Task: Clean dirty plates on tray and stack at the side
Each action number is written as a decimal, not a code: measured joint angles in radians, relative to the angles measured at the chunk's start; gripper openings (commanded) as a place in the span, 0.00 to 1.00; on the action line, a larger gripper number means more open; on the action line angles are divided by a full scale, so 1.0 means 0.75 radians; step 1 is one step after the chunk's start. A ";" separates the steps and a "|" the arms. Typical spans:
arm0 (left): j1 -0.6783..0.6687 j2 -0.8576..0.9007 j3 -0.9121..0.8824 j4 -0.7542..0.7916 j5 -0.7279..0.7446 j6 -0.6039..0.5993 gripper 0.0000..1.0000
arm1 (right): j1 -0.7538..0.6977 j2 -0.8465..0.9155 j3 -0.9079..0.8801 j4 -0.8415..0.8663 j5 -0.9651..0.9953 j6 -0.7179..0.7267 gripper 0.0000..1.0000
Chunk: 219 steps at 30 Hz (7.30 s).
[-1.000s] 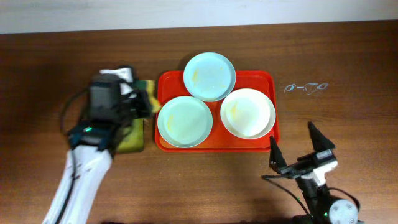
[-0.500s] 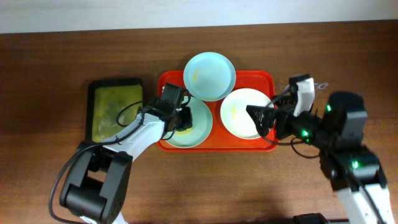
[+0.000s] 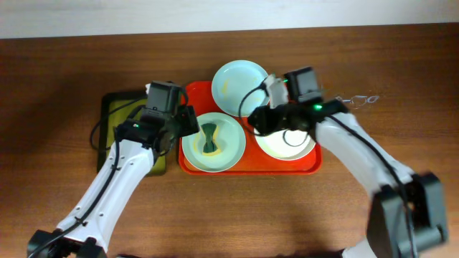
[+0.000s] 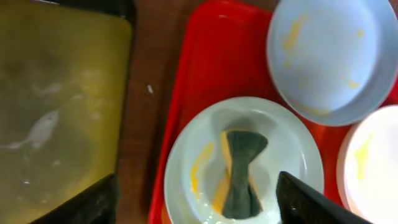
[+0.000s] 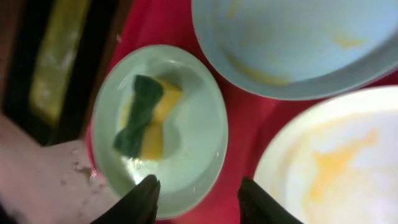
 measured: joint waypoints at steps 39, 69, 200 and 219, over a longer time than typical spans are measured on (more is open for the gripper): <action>-0.135 0.452 -0.015 0.219 0.249 -0.013 0.22 | 0.153 0.333 0.006 0.207 0.242 0.044 0.04; -0.207 0.563 0.092 0.126 -0.026 -0.035 0.00 | 0.152 0.337 0.006 0.205 0.237 0.050 0.04; 0.525 0.122 0.086 -0.094 -0.085 -0.042 0.95 | -0.037 0.768 0.772 -0.321 0.039 -0.091 0.04; 0.531 0.458 0.034 0.077 -0.044 -0.090 0.78 | 0.037 0.768 0.772 -0.399 0.172 -0.080 0.05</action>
